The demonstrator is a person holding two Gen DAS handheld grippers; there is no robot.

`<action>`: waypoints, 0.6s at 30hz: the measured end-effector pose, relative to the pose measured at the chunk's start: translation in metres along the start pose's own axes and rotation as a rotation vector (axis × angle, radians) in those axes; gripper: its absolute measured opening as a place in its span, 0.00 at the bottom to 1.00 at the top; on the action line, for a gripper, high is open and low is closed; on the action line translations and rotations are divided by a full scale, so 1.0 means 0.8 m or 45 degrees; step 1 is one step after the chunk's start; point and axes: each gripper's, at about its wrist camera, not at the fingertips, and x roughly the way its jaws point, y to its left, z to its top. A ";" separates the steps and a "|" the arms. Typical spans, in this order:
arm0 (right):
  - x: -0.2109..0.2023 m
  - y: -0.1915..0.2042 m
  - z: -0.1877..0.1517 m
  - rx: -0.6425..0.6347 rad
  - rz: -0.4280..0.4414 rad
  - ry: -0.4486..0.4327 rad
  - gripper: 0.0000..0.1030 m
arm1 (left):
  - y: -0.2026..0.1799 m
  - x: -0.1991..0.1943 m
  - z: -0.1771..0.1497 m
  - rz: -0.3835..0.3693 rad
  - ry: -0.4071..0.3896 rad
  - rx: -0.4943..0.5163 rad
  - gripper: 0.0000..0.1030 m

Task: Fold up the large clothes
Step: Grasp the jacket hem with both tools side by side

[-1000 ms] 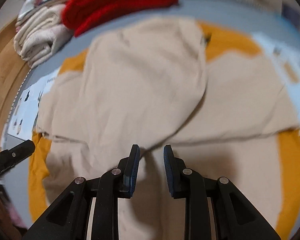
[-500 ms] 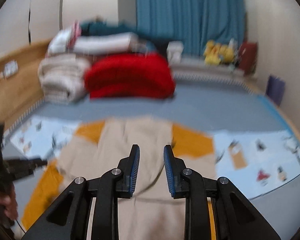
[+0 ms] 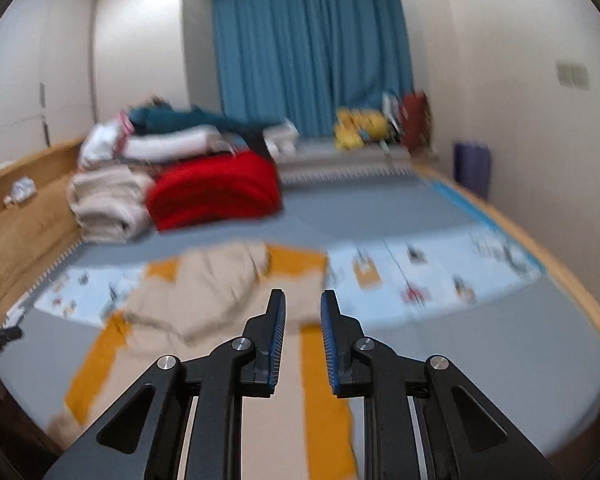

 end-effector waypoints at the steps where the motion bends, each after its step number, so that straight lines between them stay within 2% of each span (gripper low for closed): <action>1: 0.008 -0.014 -0.021 0.022 -0.011 0.049 0.19 | 0.017 0.020 -0.007 0.039 0.124 -0.066 0.11; 2: 0.016 -0.026 -0.041 0.043 -0.022 0.093 0.19 | 0.029 0.033 -0.012 0.042 0.188 -0.126 0.11; 4: 0.045 -0.054 -0.089 0.113 -0.087 0.292 0.19 | 0.049 0.055 -0.025 0.040 0.291 -0.225 0.11; 5: 0.061 -0.064 -0.103 0.180 -0.068 0.408 0.19 | 0.058 0.068 -0.031 0.050 0.349 -0.272 0.11; 7: 0.082 -0.076 -0.120 0.273 0.022 0.502 0.19 | 0.070 0.095 -0.045 0.046 0.485 -0.338 0.11; 8: 0.089 -0.076 -0.126 0.258 0.006 0.524 0.20 | 0.071 0.103 -0.051 0.030 0.532 -0.358 0.11; 12: 0.117 -0.069 -0.154 0.132 -0.066 0.675 0.21 | 0.072 0.119 -0.061 0.007 0.603 -0.394 0.12; 15: 0.131 -0.072 -0.175 0.115 -0.078 0.794 0.22 | 0.083 0.128 -0.073 0.008 0.657 -0.448 0.12; 18: 0.139 -0.075 -0.191 0.107 -0.097 0.864 0.23 | 0.089 0.136 -0.080 0.009 0.700 -0.480 0.12</action>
